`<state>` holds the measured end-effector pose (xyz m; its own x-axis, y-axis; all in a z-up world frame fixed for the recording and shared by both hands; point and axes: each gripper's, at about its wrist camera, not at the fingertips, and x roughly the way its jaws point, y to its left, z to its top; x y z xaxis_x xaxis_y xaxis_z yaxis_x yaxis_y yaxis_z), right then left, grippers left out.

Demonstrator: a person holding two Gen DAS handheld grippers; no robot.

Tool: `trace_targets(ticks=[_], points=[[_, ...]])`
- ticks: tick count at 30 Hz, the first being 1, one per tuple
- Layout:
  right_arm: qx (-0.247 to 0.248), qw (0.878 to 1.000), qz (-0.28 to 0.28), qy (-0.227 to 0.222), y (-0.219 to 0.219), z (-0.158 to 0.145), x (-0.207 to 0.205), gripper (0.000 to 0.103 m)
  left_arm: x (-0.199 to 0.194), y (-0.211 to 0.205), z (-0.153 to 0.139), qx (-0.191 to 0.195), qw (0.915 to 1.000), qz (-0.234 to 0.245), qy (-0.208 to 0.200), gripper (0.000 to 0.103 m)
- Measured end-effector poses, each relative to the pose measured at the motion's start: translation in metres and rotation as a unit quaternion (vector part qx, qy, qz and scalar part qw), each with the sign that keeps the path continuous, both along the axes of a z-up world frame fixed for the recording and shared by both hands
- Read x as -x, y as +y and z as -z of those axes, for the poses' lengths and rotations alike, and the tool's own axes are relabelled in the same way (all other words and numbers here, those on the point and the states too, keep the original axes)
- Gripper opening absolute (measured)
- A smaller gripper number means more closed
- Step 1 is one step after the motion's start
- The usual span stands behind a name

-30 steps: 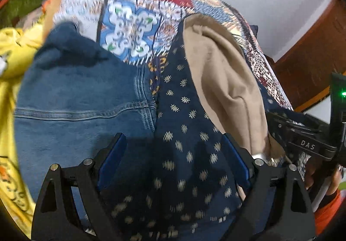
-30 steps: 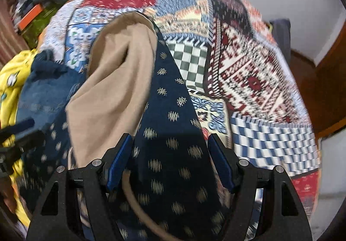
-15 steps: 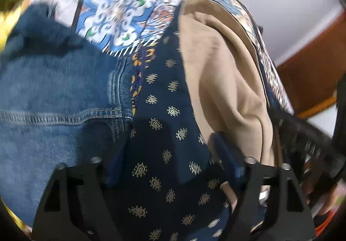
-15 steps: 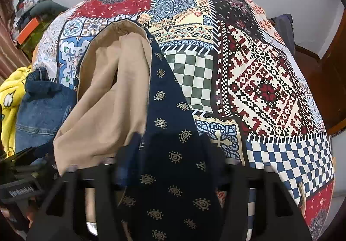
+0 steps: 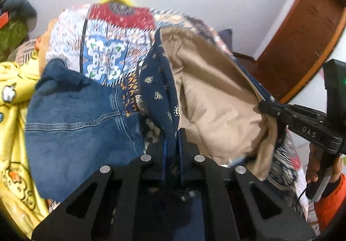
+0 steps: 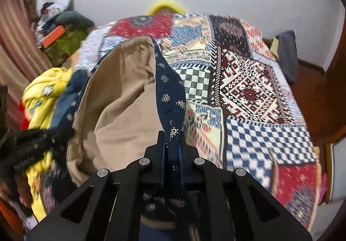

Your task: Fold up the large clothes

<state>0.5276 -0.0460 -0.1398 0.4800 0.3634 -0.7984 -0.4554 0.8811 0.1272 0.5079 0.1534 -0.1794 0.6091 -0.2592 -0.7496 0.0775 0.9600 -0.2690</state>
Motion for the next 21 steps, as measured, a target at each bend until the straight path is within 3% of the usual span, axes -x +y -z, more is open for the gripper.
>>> trace_targets(ticks=[5, 9, 14, 21], points=[[0.017, 0.999, -0.033, -0.024, -0.014, -0.019, 0.057, 0.009, 0.06, -0.013, -0.023, -0.016, 0.999, 0.033, -0.025, 0.004], [0.029, 0.998, -0.057, -0.018, -0.025, -0.012, 0.1, 0.009, 0.101, -0.026, -0.021, -0.032, 0.9979, 0.051, -0.023, 0.004], [0.039, 0.998, -0.056, 0.001, -0.037, 0.008, 0.128, 0.009, 0.134, -0.028, 0.004, -0.026, 0.9985, 0.047, 0.005, 0.004], [0.043, 0.999, -0.024, 0.002, -0.059, 0.03, 0.148, 0.01, 0.149, -0.03, 0.065, -0.024, 0.9955, 0.017, 0.09, 0.004]])
